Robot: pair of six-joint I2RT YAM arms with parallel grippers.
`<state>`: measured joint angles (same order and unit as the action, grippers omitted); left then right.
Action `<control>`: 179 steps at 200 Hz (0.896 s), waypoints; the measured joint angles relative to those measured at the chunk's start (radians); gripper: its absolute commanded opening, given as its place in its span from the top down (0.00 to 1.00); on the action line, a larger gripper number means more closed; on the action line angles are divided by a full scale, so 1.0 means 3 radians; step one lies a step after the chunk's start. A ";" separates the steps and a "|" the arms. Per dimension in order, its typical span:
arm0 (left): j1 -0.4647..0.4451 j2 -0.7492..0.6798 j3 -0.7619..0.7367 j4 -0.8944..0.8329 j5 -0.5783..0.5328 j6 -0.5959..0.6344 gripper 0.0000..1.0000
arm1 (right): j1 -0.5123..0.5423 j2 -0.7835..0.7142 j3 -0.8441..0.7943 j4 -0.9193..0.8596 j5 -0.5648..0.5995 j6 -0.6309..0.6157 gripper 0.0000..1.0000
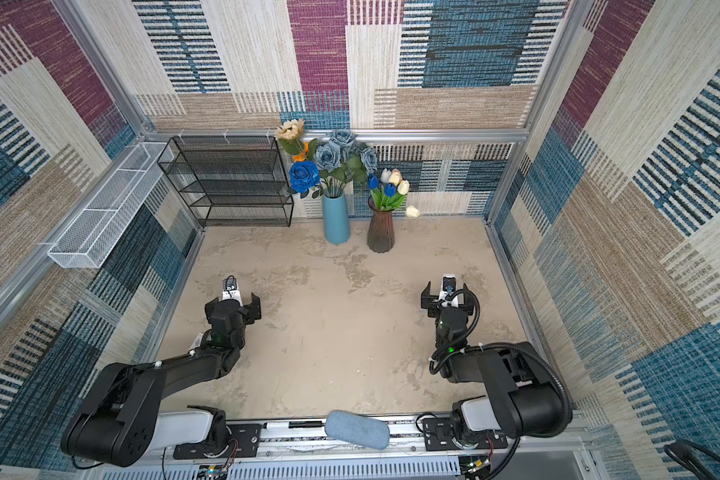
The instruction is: Arrange the flowers into the vase
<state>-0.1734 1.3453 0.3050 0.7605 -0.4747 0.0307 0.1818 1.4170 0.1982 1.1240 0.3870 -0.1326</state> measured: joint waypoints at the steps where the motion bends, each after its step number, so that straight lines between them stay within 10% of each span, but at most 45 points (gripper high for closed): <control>1: 0.0006 0.0009 -0.0003 0.0019 0.0008 0.0003 0.01 | -0.0005 0.0006 0.0010 0.0000 -0.0005 0.0000 0.00; 66: 0.0309 0.0731 -0.0439 0.1419 0.0833 0.0088 0.01 | -0.0376 0.0284 -0.0229 0.0627 -0.0777 0.0151 0.00; 179: 0.0660 0.0659 0.0394 0.0179 0.1431 -0.0031 0.01 | -0.0628 0.0403 0.0047 0.0474 -0.1226 0.0350 0.01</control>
<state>0.0246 1.5429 0.4232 0.8143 -0.0456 0.0216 -0.0067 1.5379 0.2123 1.2663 0.0193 -0.0277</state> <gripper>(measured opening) 0.990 0.995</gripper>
